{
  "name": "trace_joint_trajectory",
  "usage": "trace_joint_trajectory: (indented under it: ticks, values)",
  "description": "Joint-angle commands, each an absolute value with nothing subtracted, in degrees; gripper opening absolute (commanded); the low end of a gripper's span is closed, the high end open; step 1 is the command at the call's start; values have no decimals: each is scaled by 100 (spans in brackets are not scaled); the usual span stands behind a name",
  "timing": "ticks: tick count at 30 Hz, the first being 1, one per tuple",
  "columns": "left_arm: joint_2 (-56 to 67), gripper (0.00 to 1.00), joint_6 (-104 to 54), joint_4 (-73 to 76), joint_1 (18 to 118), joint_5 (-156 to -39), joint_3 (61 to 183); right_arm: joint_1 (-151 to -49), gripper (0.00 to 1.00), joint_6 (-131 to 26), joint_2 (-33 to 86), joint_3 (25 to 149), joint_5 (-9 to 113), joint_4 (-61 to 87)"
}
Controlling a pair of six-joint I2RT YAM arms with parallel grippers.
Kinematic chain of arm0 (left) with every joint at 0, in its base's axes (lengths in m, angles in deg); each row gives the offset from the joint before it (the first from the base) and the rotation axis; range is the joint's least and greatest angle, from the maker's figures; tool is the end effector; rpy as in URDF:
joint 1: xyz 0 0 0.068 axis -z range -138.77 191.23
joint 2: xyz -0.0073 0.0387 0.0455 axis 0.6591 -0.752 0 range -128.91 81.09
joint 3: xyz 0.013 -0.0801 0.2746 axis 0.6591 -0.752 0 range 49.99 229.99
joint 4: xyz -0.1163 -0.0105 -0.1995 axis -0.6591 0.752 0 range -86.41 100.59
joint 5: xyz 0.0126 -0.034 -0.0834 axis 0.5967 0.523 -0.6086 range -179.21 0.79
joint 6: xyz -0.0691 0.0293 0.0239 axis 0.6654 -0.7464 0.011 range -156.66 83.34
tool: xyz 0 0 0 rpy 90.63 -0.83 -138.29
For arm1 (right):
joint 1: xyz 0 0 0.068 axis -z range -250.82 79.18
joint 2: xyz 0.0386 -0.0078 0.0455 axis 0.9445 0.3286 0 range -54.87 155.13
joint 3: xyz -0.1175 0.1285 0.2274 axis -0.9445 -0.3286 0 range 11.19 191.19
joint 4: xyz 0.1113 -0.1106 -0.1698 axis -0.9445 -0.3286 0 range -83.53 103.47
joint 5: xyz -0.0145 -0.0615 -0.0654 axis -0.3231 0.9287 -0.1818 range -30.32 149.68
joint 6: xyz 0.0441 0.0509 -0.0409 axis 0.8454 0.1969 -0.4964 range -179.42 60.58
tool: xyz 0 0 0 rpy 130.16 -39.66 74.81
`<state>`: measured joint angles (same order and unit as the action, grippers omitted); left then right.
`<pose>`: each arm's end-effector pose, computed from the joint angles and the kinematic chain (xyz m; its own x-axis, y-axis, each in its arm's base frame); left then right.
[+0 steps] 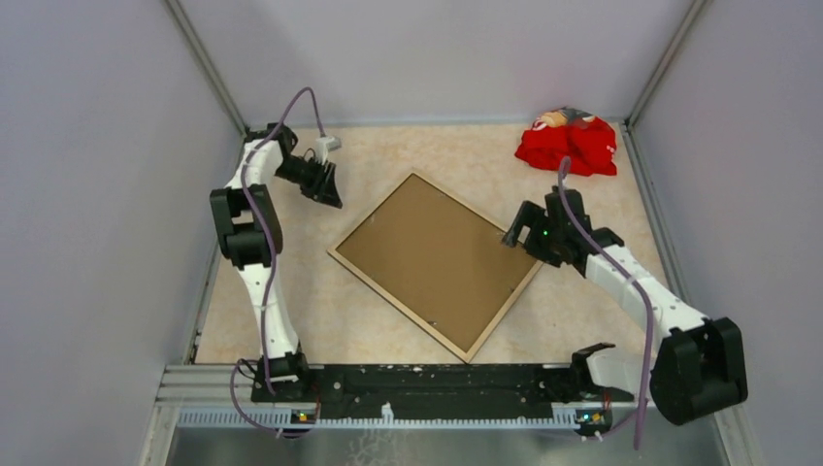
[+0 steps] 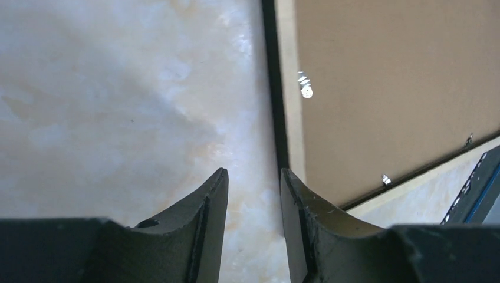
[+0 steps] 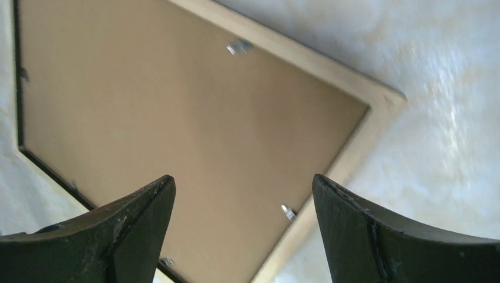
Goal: Put the photo into the frame
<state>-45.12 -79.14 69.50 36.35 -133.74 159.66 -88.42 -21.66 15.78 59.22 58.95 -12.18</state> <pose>0.4235 -0.0114 0.2136 -0.7075 0.4227 -0.5664 0.6900 0.5866 -0.4240 0.2299 0.0739 0.2439 -0.7524 0.4036 -0.5205 0.1901 0.8897 0.4150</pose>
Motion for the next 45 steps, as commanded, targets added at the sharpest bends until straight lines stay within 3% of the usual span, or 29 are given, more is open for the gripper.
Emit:
trace_joint_trajectory:
  ticks: [1, 7, 15, 22, 28, 36, 41, 45]
  values:
    - [-5101, 43, -7392, 6981, 3621, -13938, 16146, -8667, 86, -1737, 660, 4972, 5608, -1530]
    - [-5006, 31, -7841, 7038, 3696, -14381, 15264, -8476, 86, -1374, 502, 4085, 4707, -663]
    - [-4440, 25, -8831, 7404, 3823, -14536, 13865, -8395, 86, -1811, 1586, 4910, 4556, -217]
    - [-4018, 28, -9168, 7390, 3729, -14439, 13000, -8378, 85, -2071, 1416, 5392, 6074, -1334]
    - [-4179, 32, -8652, 7216, 3675, -14726, 13520, -8594, 68, -1966, 706, 5479, 6334, -745]
    - [-4690, 36, -7947, 6639, 3868, -14802, 13964, -10114, 56, -2276, 3310, 7528, 6027, 407]
    - [-4813, 33, -7939, 6534, 3931, -14880, 13820, -10571, 48, -2612, 5326, 9500, 5761, 242]
    - [-4792, 32, -8034, 6529, 3931, -14868, 13690, -10795, 35, -2724, 6459, 10826, 5555, -5]
